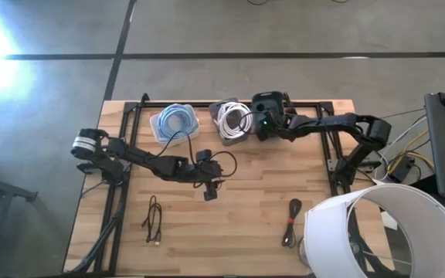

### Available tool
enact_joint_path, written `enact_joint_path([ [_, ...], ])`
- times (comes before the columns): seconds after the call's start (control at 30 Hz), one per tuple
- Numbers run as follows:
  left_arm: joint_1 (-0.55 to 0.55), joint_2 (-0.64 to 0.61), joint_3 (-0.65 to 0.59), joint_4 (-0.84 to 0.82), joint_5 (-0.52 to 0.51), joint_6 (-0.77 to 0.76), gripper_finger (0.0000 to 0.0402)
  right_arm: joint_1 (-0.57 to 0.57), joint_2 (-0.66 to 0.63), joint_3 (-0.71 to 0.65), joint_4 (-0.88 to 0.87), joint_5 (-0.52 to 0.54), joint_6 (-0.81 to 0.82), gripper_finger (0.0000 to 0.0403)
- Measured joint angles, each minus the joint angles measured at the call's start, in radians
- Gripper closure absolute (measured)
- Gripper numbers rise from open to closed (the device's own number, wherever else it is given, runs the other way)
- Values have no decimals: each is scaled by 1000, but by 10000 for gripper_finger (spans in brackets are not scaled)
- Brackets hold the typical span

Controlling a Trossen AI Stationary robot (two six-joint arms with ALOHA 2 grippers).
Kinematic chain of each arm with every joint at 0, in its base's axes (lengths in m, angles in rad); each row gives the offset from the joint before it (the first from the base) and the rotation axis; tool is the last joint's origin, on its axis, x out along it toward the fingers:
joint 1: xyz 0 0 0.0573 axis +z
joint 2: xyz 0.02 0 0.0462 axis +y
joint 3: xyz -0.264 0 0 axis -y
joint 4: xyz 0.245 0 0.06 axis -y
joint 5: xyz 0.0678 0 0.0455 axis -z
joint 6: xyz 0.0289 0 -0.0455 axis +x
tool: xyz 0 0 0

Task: Pick & Place USB Port
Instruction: Put the top black USB cable into the green bin, then put the right black USB cable into the green bin

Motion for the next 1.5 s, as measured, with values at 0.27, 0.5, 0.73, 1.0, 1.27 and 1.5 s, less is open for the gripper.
enact_joint_path([
  [0.27, 0, 0, 0, 0, 0, -9, 207, 5, -51, 50, -12, -4, -43, 256],
  [0.5, 0, 0, 0, 0, 0, -10, 206, 38, -172, 90, -155, -193, -2, 246],
  [0.73, 0, 0, 0, 0, -1, -11, 206, 143, -284, 85, -435, -422, 140, 252],
  [1.0, 0, 0, -1, 0, -1, -13, 206, 401, -365, 71, -593, -422, 339, 241],
  [1.27, 0, 0, -5, 0, -3, -54, 206, 677, -358, -30, -590, -428, 760, 245],
  [1.5, 1, 0, -8, 0, -23, -64, 206, 888, -349, -110, -543, -543, 1119, 246],
])
